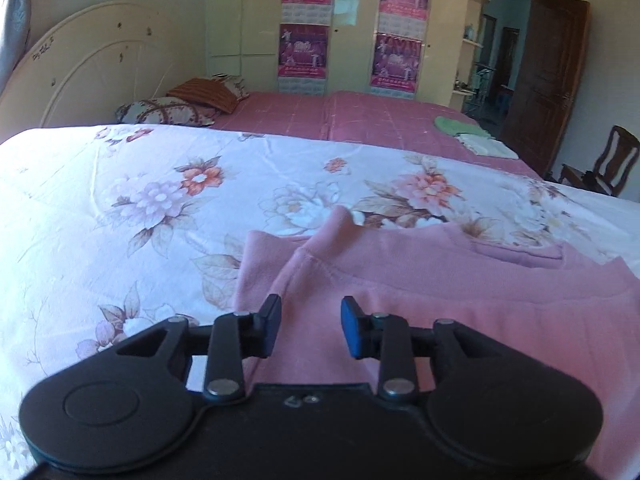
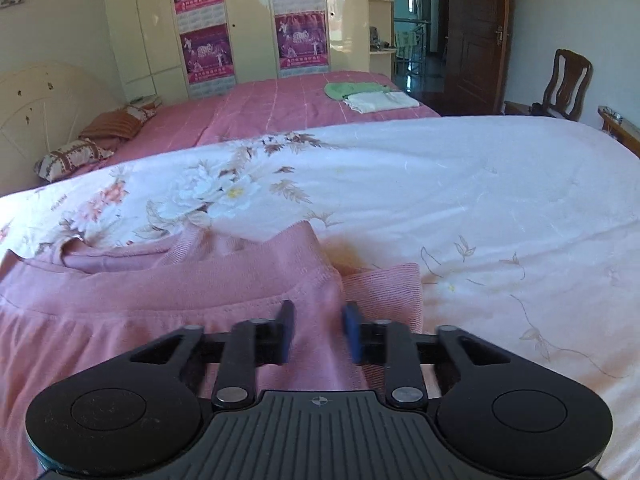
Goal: Fold small clothes
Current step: 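Fold the hem up over the body toward the collar and release with both tools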
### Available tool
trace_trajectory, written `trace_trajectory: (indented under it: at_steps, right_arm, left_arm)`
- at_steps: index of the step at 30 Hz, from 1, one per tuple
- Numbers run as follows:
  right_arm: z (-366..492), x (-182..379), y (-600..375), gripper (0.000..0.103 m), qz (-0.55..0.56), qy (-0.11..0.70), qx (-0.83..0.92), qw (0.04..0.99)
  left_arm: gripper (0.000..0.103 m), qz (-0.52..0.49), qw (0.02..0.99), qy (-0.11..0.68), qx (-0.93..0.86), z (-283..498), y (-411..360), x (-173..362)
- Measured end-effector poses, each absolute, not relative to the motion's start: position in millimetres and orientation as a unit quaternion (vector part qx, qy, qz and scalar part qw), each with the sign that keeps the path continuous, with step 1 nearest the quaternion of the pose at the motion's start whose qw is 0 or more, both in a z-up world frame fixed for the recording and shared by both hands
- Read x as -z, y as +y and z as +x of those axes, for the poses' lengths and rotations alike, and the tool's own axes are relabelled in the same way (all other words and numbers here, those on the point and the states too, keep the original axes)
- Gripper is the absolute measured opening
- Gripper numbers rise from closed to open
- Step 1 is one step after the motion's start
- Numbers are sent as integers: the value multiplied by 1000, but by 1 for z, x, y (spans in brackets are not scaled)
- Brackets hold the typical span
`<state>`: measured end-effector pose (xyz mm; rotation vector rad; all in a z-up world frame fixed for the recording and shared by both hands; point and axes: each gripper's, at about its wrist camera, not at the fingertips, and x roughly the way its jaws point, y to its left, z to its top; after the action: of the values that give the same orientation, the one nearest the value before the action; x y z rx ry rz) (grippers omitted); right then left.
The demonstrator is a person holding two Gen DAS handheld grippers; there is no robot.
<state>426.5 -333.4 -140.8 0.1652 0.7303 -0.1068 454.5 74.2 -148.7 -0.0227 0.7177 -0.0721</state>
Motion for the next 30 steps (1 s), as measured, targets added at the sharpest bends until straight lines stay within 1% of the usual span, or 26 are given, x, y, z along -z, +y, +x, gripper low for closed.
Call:
trace_trajectory:
  at_steps: [2, 6, 8, 10, 13, 15, 21, 23, 27, 30]
  right_arm:
    - [411, 133, -321, 59, 72, 346, 28, 935]
    - [383, 133, -297, 59, 73, 348, -4, 935]
    - [373, 140, -287, 59, 56, 359, -10, 932]
    - [364, 149, -280, 58, 35, 370, -9, 928]
    - [352, 169, -283, 58, -4, 396, 21, 918]
    - [341, 179, -294, 59, -10, 388, 32, 921]
    - [327, 171, -293, 59, -17, 402, 42, 915]
    - [319, 161, -287, 59, 10, 388, 25, 921]
    - [319, 144, -253, 59, 13, 368, -10, 930]
    - [324, 145, -223, 59, 0, 365, -34, 930]
  left_arm:
    - [37, -5, 933, 355, 58, 442, 63, 148]
    - [37, 8, 923, 375, 84, 421, 48, 160]
    - [37, 13, 919, 385, 85, 413, 47, 169]
    - [43, 9, 915, 395, 83, 405, 53, 179]
    - [46, 2, 917, 389, 88, 397, 63, 186]
    - [47, -5, 917, 390, 88, 394, 69, 185]
    - [44, 0, 914, 400, 71, 377, 76, 176]
    - [44, -3, 917, 392, 78, 369, 73, 168]
    - [47, -6, 916, 389, 99, 362, 55, 163]
    - [54, 5, 913, 394, 105, 359, 44, 170]
